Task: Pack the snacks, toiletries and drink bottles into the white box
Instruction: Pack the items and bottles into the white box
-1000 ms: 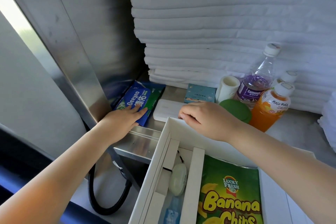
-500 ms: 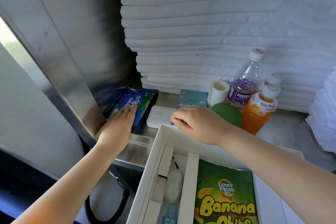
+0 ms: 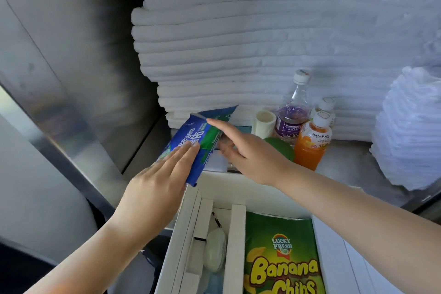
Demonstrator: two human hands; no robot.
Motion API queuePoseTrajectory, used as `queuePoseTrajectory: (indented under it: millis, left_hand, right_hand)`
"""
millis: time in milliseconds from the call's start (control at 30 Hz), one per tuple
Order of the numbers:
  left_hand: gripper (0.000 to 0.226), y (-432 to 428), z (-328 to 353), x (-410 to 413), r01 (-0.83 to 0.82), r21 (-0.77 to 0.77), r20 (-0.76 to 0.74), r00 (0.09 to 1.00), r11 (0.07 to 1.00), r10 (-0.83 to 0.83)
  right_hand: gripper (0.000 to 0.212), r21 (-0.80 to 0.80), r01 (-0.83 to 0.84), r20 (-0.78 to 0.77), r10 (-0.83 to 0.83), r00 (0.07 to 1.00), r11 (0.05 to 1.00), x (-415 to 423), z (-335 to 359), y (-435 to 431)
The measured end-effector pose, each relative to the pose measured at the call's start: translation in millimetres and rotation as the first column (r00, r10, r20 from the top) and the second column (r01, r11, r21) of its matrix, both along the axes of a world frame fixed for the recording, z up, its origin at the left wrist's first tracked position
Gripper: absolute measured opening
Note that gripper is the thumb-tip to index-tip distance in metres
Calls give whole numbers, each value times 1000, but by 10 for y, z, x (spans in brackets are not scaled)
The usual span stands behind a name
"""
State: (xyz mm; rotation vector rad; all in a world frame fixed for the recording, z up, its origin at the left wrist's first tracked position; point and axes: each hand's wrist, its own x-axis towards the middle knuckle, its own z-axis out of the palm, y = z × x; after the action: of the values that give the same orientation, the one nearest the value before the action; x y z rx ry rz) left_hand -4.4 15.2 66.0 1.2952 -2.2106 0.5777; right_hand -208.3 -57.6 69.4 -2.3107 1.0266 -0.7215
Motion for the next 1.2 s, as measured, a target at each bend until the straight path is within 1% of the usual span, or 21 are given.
queuePoseTrajectory:
  millis: [100,167,267,367,433,500,567,633,733,800,867,967,1033,1133,1200]
  left_hand:
    - [39,136,0,-141,152,30,35,988,988,-153]
    - [40,207,0,-208,237,62,94,966,969,-242]
    - [45,299,17,-346,324,105,191,921,940,-339]
    - [38,390,10,-571,412,134,262,862,901,-433]
    - [40,448,-14,-711,451,175,306,820,875,-484]
    - [45,489,-24,-816,470,204,347,785,859,-512]
    - [48,525,-25,-888,479,238,378,756,845,-535]
    - [44,557,-46,-961,498,271,403,719,824,-567]
    - [40,619,-106,-1078,510,370,457,628,777,-630]
    - [34,643,-151,-1147,492,436,530,536,753,-657]
    - [37,647,-189,-1183,459,488,585,459,742,-669]
    - [42,609,-280,-1191,451,511,627,387,732,-676]
    - [43,576,-327,-1173,451,524,625,373,723,-686]
    - [51,486,-307,-1144,396,589,571,413,705,-709]
    - [58,383,-360,-1110,401,578,579,411,710,-704]
  right_hand:
    - [40,79,19,88,-26,996,997,-145,89,89]
    - [35,162,32,104,-50,993,986,-276,113,152]
    - [26,265,41,110,-72,991,963,-491,82,243]
    - [18,363,54,160,-120,980,930,-659,-5,319]
    - [26,420,67,206,-167,964,905,-746,-52,364]
    - [43,433,98,208,-206,956,896,-822,-70,405]
    - [56,435,120,191,-221,956,892,-886,-67,452]
    - [62,456,124,178,-227,957,881,-948,-63,508]
    - [63,476,139,110,-216,970,868,-1050,-74,592]
    - [65,489,149,38,-191,981,860,-1101,-82,650]
    - [66,496,158,-15,-174,985,854,-1126,-88,704]
    - [66,444,203,-84,-185,979,873,-1129,-72,762]
    - [65,424,233,-109,-206,973,875,-1138,-67,779]
    - [63,435,256,-169,-201,965,863,-1179,-75,799]
    - [61,430,277,-235,-189,953,859,-1204,-82,823]
